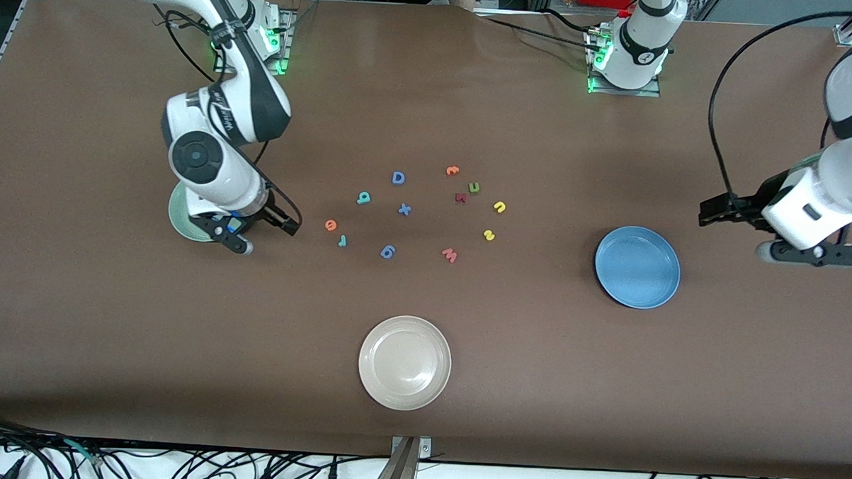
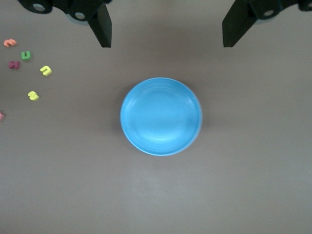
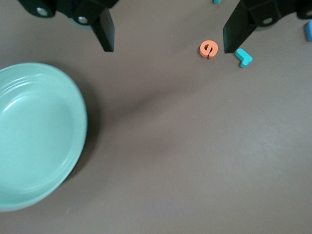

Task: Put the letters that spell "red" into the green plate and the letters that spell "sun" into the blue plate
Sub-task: 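Move the right gripper toward the letters while the left gripper follows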

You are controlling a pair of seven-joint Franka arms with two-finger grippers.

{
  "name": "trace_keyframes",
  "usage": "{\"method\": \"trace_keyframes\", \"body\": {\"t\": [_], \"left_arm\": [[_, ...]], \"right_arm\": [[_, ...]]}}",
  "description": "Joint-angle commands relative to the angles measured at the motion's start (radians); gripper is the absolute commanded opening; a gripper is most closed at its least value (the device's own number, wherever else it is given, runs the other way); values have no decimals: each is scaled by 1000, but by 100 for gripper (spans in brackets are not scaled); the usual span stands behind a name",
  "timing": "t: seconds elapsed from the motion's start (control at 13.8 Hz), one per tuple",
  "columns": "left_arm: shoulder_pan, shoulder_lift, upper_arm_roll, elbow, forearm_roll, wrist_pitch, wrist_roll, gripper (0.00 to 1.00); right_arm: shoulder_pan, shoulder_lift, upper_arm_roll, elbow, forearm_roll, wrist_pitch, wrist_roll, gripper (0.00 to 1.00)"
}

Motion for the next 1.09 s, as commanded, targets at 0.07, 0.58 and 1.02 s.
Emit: {"method": "trace_keyframes", "body": {"t": [0.07, 0.58, 1.02], "left_arm": [[-50, 129, -2, 39, -128, 47, 14, 100], [-294, 278, -12, 25, -194, 286, -85, 100], [-435, 338, -12, -103, -185, 606, -181, 100]], "right_arm": [[50, 55, 3, -35, 9, 76, 119, 99], [56, 161, 30, -10, 40, 184, 167, 99], [84, 181, 32, 40, 41, 188, 199, 71]]}}
